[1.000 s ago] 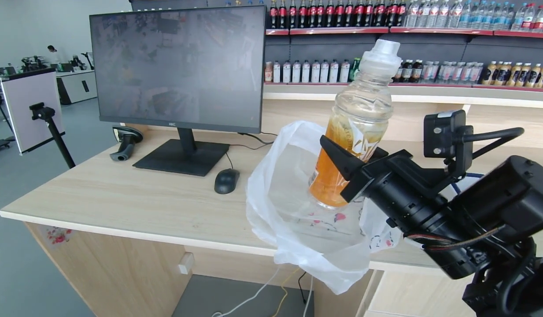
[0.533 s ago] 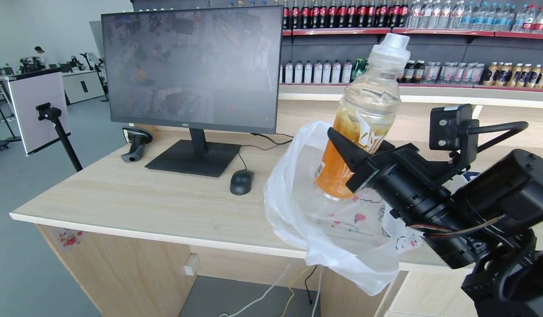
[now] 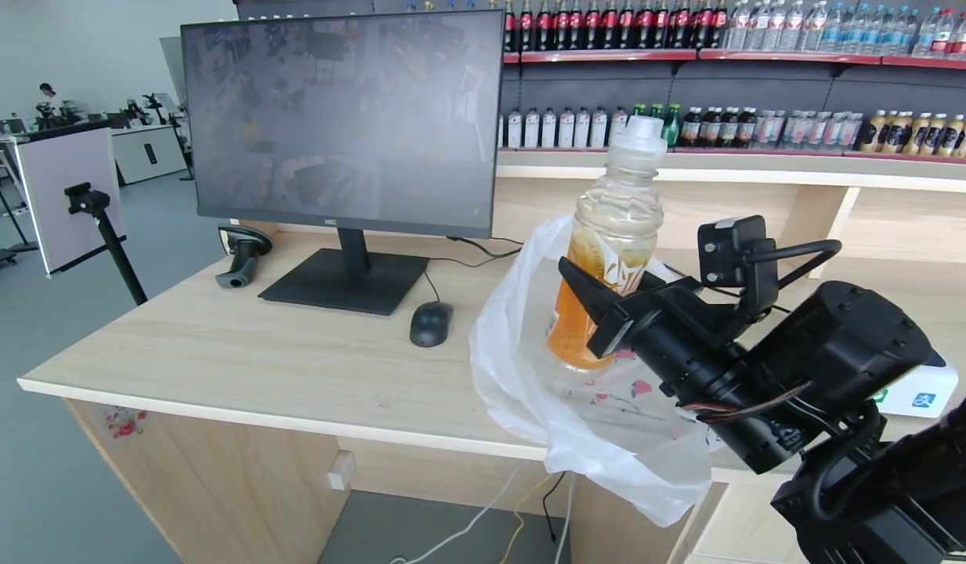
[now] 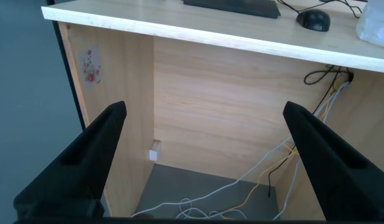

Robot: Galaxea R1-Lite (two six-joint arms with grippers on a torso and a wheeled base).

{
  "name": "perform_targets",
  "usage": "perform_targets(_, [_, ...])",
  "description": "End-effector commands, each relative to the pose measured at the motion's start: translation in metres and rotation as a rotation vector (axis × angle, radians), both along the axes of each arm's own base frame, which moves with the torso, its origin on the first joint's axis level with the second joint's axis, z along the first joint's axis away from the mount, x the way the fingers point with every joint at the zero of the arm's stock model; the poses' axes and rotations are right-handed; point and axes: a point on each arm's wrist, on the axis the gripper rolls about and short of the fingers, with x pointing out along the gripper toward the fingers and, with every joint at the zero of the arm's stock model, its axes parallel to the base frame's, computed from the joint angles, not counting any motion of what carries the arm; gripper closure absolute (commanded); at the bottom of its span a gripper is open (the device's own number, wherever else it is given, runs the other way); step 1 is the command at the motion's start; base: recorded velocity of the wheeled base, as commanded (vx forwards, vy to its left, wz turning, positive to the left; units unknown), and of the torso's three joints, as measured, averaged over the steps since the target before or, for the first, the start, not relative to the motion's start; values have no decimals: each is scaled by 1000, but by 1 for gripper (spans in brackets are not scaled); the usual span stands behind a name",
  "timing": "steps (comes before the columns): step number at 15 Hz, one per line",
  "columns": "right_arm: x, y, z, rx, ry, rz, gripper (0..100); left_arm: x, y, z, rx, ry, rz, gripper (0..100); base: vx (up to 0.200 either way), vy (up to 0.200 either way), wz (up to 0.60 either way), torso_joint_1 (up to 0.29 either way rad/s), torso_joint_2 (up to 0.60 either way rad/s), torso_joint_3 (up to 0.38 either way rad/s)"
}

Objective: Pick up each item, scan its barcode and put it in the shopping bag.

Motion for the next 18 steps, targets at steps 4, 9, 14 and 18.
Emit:
perform_targets(4, [9, 9, -18, -31, 38, 5, 100, 0, 0, 0, 0, 0, 0, 0, 0, 0, 0, 0, 0, 0])
perform_targets(9, [18, 16, -30, -51, 60, 4, 100, 0, 0, 0, 0, 0, 0, 0, 0, 0, 0, 0, 0, 0])
perform_targets(14, [18, 16, -32, -55, 65, 4, 100, 0, 0, 0, -2, 0, 0, 0, 0, 0, 0, 0, 0, 0])
perform_targets(18, [20, 17, -38, -68, 79, 3, 100, 0, 0, 0, -2, 0, 0, 0, 0, 0, 0, 0, 0, 0])
